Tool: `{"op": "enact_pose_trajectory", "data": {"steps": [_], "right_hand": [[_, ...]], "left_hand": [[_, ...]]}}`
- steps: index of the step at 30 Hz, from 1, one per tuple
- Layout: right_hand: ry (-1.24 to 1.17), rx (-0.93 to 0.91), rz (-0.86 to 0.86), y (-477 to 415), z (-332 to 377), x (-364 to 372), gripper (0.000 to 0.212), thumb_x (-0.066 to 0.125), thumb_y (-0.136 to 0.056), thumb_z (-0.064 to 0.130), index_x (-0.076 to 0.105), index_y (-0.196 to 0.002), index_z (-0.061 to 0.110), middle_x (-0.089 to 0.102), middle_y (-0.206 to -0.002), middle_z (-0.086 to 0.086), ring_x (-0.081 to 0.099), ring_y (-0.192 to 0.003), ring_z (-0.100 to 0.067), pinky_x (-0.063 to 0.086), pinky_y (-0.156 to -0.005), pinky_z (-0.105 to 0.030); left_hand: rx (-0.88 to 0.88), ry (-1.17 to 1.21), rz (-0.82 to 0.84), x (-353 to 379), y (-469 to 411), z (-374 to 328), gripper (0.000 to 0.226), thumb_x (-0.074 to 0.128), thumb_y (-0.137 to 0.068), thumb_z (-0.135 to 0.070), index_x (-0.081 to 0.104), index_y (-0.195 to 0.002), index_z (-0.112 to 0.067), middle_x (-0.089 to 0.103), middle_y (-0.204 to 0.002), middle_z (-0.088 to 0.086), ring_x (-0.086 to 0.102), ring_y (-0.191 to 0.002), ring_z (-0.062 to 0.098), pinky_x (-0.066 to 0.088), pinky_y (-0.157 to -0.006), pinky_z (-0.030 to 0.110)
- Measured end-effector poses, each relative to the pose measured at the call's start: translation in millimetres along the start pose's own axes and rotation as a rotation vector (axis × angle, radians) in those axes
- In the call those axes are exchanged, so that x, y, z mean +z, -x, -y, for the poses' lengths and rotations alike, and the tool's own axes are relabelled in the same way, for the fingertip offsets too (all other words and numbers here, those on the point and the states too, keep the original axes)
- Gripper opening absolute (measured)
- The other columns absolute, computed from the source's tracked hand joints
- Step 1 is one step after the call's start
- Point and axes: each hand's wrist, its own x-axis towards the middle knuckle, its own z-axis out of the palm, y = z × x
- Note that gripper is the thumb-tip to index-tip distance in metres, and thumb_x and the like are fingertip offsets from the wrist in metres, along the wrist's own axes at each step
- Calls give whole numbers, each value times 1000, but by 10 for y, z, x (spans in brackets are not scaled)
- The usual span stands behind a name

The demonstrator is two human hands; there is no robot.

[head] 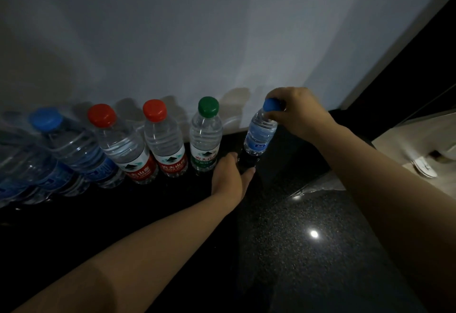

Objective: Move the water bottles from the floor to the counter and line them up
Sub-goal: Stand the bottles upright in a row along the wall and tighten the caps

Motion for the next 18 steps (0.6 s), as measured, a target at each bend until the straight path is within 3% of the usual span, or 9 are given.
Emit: {"op": "enact_pose_trajectory", "data": {"steps": [4, 9, 13, 18], "right_hand": [[-20, -91, 9, 40, 48, 19, 23, 70, -84, 15, 67, -105, 8, 68, -98, -9, 59, -86, -23, 50, -78, -39], [-71, -153, 15, 82, 174, 97, 20, 71, -83, 15, 66, -102, 10, 66, -96, -7, 58, -84, -21, 52, -77, -40], [-89, -176, 0, 101, 232, 121, 15, 70, -83, 14, 66, -97, 9, 65, -92, -7, 58, -82, -24, 51, -76, -43], [-81, -192, -14, 107, 254, 135, 16, 70, -84, 16, 66, -99, 9, 66, -94, -8, 58, -83, -25, 50, -77, -44]], "left_hand": [[-27, 15, -12, 2, -13, -21, 69, 74, -83, -22, 39, -142, -12, 47, -142, 7, 49, -127, 20, 43, -107, 38], [98, 2, -65, -85, -13, -24, 45, 74, -81, -21, 56, -120, -5, 65, -115, 12, 61, -106, 29, 49, -91, 37], [133, 28, -54, -104, 2, -39, 31, 68, -86, -17, 61, -114, -8, 68, -108, 9, 63, -102, 28, 51, -91, 40], [186, 0, -25, -123, 51, -10, 33, 65, -88, -16, 59, -119, -7, 67, -110, 11, 63, -103, 29, 51, -91, 42]]}}
